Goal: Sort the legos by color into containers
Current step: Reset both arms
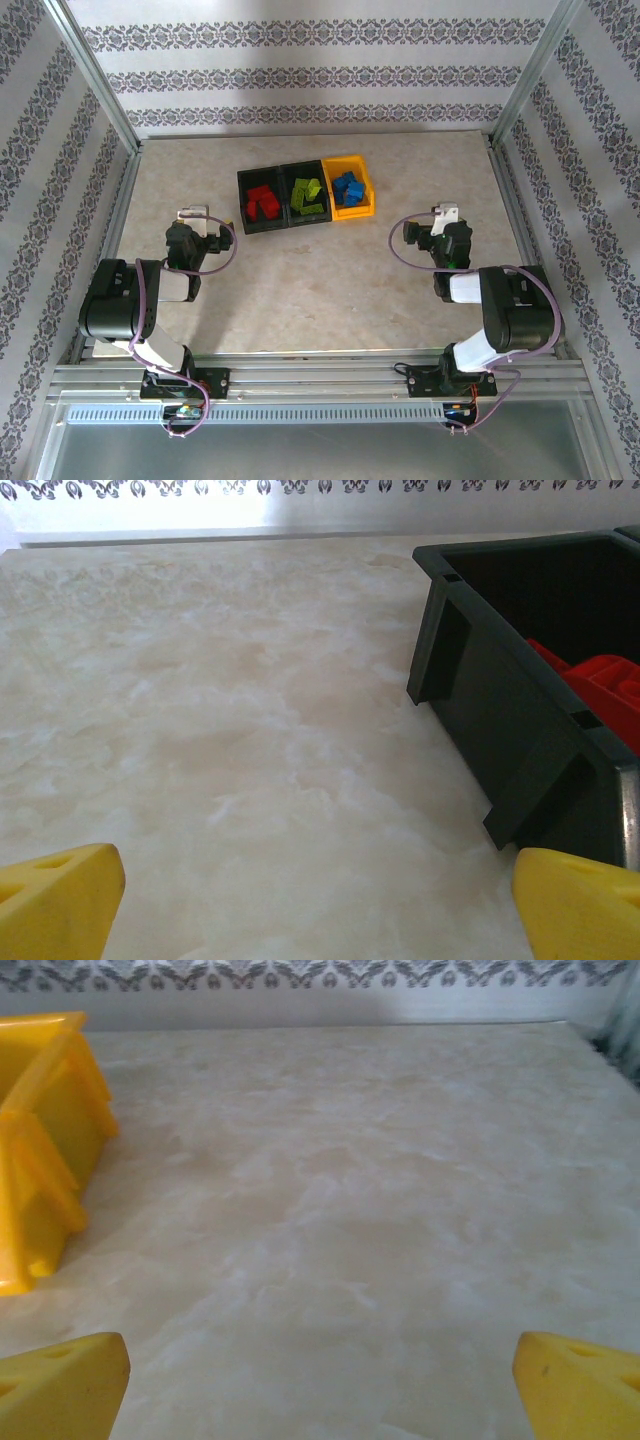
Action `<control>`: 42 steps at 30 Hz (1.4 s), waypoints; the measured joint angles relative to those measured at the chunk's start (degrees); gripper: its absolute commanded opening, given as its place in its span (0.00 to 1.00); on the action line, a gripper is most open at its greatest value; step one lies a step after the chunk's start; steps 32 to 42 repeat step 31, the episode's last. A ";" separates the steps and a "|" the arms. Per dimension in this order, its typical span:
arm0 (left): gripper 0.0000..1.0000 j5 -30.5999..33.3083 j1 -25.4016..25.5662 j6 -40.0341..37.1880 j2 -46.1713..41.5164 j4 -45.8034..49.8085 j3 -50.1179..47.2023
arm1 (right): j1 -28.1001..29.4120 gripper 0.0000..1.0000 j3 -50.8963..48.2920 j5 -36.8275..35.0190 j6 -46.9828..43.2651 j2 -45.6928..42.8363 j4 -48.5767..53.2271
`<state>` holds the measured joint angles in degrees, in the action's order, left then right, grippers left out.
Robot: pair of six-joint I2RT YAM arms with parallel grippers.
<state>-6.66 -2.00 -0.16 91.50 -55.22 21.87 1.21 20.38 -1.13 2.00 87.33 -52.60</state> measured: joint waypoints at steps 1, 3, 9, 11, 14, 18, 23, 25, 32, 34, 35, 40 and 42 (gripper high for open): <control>1.00 0.00 0.00 0.00 0.00 0.00 0.00 | 0.37 0.98 0.00 -1.27 0.00 0.00 0.02; 1.00 0.00 0.00 0.02 0.00 0.00 0.00 | 0.87 0.98 0.00 -3.61 0.13 0.00 0.00; 1.00 -0.02 0.00 0.02 0.00 0.00 0.00 | 0.90 0.98 0.00 -7.21 0.17 0.00 0.00; 1.00 -0.02 0.00 0.00 0.00 0.00 0.00 | 0.92 0.98 0.00 -7.58 0.17 0.00 0.00; 1.00 -0.02 0.00 0.00 0.00 0.00 0.00 | 0.92 0.98 0.00 -7.96 0.17 0.00 0.00; 1.00 -0.15 0.00 0.00 0.00 0.00 0.00 | 0.92 0.98 0.00 -8.22 0.17 0.00 0.00; 1.00 -0.46 0.00 0.00 0.00 0.00 0.00 | 0.92 0.98 0.00 -8.55 0.17 0.00 0.00; 1.00 -0.46 0.00 0.00 0.00 0.00 0.00 | 0.92 0.98 0.00 -8.55 0.17 0.00 0.00; 1.00 -0.44 0.00 0.00 0.00 0.00 0.00 | 0.92 0.98 0.00 -8.55 0.17 0.00 0.00; 1.00 -0.44 0.00 0.00 0.00 0.00 0.00 | 0.92 0.98 0.00 -8.55 0.17 0.00 0.00; 1.00 -0.44 0.00 0.00 0.00 0.00 0.00 | 0.92 0.98 0.00 -8.55 0.17 0.00 0.00; 1.00 -0.44 0.00 0.00 0.00 0.00 0.00 | 0.92 0.98 0.00 -8.55 0.17 0.00 0.00; 1.00 -0.44 0.00 0.00 0.00 0.00 0.00 | 0.92 0.98 0.00 -8.55 0.17 0.00 0.00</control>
